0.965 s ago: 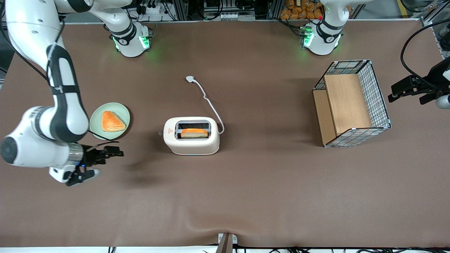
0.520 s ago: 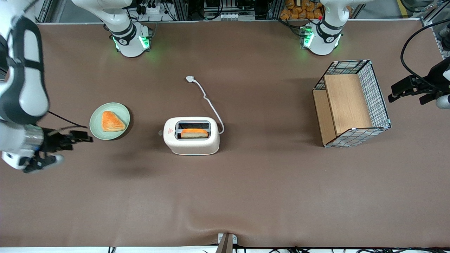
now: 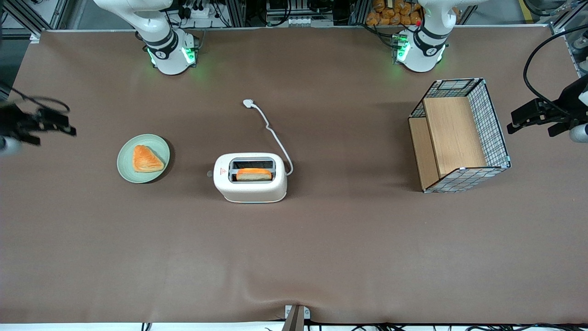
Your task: Press toaster button with right arm
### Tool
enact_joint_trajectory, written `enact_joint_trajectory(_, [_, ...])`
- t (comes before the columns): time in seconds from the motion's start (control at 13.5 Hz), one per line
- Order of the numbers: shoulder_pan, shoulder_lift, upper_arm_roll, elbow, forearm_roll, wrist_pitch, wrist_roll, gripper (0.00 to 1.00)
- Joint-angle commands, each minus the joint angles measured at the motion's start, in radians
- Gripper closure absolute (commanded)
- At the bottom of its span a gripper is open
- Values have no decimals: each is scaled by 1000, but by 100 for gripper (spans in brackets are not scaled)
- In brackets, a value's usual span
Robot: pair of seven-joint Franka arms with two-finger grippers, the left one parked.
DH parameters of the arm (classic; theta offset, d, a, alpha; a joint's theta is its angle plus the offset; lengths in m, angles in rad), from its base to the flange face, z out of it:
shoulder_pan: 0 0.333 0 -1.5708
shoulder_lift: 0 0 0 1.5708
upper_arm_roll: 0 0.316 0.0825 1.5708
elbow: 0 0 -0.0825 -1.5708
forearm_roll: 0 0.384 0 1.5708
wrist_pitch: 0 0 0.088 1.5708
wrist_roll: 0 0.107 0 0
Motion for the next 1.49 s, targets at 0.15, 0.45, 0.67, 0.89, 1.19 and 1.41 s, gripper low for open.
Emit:
enact_joint_trajectory(0.15, [-18,-73,16,-19,-48,-15,111,0])
enact_joint_trajectory(0.45, [-19,-83,23,32,-75,-108,185,0])
enact_joint_trajectory(0.67, [-21,-83,24,46,-65,-185,240,0])
enact_joint_trajectory(0.89, [-19,-83,23,64,-66,-188,240,0])
enact_joint_trajectory(1.19, [4,-74,23,84,-72,-196,242,0])
enact_joint_trajectory(1.41, [13,-59,23,115,-77,-187,243,0])
